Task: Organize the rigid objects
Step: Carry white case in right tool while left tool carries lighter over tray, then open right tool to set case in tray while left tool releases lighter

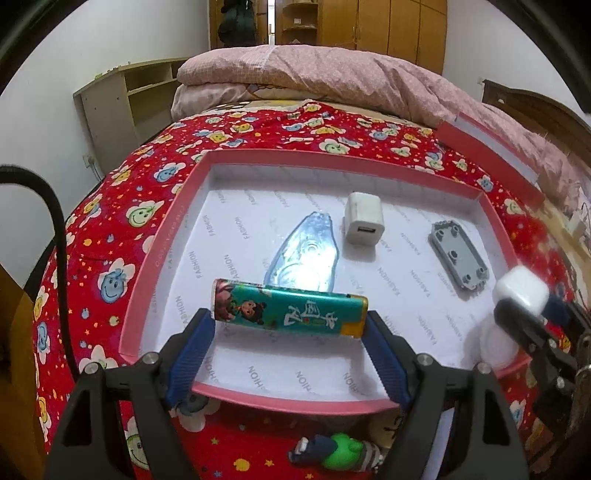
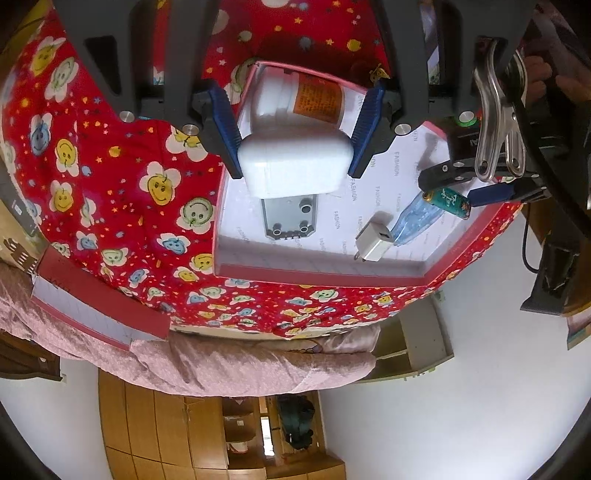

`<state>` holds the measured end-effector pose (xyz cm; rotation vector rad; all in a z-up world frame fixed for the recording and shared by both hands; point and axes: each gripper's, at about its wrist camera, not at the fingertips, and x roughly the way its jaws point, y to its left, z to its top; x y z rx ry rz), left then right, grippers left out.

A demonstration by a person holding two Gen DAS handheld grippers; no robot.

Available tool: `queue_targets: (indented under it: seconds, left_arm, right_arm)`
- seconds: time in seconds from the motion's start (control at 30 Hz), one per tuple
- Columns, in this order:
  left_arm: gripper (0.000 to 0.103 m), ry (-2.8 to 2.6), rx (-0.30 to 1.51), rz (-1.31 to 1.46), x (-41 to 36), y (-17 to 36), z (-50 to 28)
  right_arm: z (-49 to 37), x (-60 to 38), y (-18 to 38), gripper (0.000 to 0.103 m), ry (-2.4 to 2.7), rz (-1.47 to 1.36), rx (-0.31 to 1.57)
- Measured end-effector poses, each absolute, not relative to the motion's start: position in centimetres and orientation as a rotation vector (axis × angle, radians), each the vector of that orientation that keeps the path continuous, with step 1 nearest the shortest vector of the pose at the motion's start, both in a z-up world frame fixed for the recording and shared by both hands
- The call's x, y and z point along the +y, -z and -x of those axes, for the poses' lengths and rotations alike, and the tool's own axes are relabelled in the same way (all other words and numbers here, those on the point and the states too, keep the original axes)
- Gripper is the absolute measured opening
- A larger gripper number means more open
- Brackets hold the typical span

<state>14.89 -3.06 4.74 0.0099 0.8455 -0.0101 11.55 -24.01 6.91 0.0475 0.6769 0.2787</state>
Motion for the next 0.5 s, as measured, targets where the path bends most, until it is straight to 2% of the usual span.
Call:
queue_targets:
  seconds: [0.5]
  left_arm:
    - [0.085, -0.020, 0.827, -0.090, -4.07, -4.17, -14.79]
  right_arm:
    - [-11.57, -23.41, -6.18, 0.057, -0.282, -0.029, 0.672]
